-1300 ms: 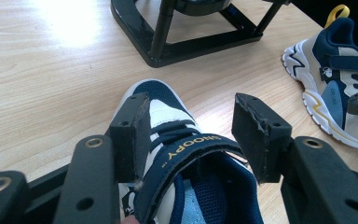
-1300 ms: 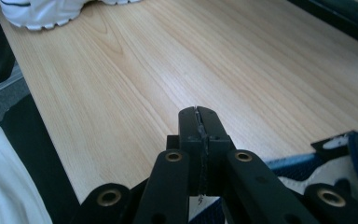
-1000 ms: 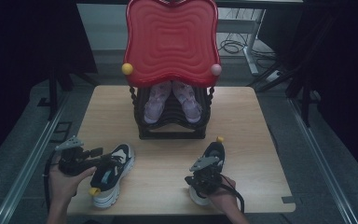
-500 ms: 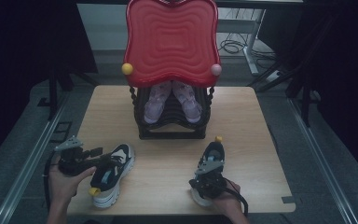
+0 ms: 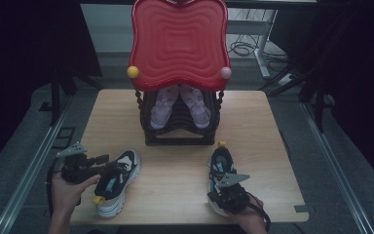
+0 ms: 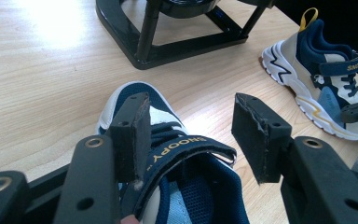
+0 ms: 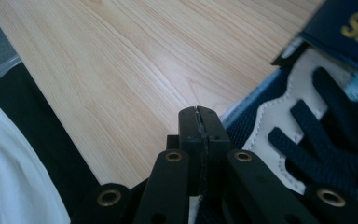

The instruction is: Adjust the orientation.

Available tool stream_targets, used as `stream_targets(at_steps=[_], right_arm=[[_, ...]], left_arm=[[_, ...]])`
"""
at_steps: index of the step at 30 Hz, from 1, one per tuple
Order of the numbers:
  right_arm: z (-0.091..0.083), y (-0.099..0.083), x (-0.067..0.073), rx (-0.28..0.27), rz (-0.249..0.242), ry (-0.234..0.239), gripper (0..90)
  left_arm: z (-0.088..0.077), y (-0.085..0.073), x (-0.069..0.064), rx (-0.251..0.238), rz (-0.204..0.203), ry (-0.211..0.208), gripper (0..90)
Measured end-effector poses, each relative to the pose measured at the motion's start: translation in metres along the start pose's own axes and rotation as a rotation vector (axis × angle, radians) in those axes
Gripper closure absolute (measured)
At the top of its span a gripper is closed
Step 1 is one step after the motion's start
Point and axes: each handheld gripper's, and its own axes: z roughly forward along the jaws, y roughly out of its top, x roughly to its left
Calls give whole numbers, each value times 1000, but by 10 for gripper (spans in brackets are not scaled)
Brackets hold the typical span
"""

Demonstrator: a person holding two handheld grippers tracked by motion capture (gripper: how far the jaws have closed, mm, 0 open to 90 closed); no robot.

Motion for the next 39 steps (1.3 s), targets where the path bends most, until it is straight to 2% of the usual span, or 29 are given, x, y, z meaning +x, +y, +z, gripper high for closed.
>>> stream_targets(at_steps=[11,20,39], right_arm=[[-20,-20,-16,-2,33,-20,895],[-38,-36,-37,-9,82,-70,896],[-51,-46,-85,2,146,-126,896]], left_arm=[[0,-1,1,2,-3,6,465],[1,0,0,5,-1,7,465],[2,-1,-1,8,-1,8,465]])
